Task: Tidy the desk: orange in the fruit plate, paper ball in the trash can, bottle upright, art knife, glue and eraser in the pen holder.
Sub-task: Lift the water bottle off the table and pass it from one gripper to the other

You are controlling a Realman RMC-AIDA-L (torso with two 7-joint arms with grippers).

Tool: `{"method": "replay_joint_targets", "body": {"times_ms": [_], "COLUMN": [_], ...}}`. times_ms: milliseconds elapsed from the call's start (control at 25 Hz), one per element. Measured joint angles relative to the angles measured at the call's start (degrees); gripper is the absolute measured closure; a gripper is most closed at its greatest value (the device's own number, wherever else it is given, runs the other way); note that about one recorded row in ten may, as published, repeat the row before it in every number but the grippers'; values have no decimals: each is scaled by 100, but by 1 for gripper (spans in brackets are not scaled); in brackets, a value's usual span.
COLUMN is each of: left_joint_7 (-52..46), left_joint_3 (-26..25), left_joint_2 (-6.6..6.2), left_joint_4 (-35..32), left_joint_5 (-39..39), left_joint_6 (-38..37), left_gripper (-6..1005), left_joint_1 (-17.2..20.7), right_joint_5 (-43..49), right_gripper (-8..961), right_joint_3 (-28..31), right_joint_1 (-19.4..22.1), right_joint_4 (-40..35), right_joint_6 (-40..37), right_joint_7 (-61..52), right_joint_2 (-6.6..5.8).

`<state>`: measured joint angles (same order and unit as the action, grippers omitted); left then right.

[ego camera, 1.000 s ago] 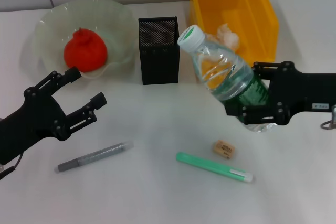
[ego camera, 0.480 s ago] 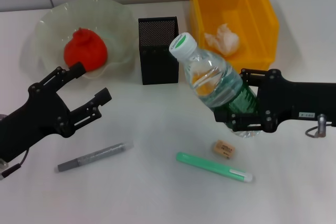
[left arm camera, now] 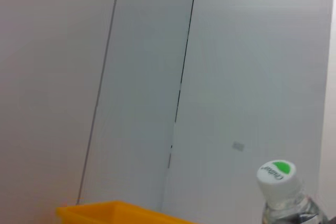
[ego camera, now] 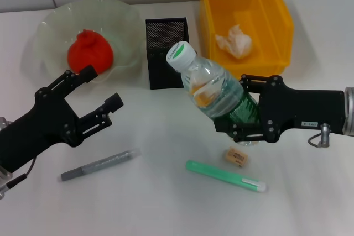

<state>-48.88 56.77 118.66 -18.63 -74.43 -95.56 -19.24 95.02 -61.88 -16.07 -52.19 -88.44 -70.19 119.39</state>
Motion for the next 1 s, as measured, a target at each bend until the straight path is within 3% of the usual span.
{"method": "replay_joint_targets", "body": {"times_ms": [1000], "left_joint_7": [-31], "left_joint_3": [27], "left_joint_2": [19], "left_joint_4": [458], "left_joint_5": [12], "left_joint_6": [-113], "left_gripper": [171], "left_joint_1": [-402], "right_joint_5": [-64], "right_gripper": [166], "right_joint_3": [-150], "right_joint_1": [-586], "right_joint_4": [714], "right_joint_6": [245], "right_joint_7": [389], "right_joint_2": [12]}}
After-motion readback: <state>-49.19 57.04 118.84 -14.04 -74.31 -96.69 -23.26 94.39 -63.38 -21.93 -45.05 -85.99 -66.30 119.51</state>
